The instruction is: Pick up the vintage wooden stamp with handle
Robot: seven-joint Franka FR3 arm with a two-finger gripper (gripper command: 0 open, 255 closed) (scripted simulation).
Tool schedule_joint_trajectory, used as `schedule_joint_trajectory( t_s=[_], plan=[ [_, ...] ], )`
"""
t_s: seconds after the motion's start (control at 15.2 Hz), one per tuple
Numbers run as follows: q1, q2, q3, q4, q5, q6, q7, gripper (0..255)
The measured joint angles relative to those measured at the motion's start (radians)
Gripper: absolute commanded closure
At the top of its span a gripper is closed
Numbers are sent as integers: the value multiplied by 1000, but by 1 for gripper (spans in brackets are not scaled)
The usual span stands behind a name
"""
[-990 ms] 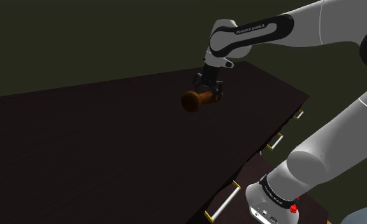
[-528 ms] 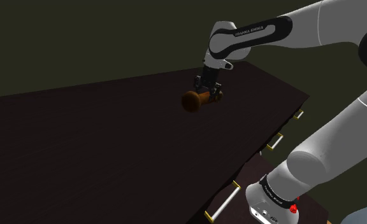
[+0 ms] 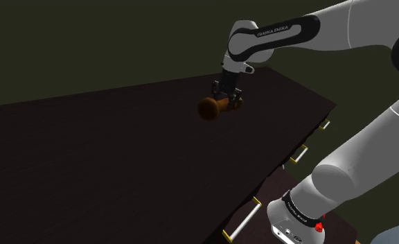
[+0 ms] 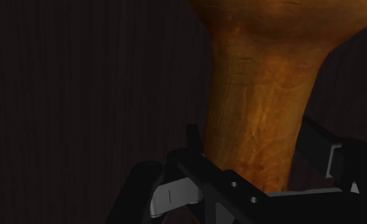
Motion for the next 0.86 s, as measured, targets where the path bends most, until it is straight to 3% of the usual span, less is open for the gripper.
schedule_joint_trajectory(
  t_s=[0.86],
  plan=[
    [-3, -63, -4, 103, 5, -166, 1, 255]
  ],
)
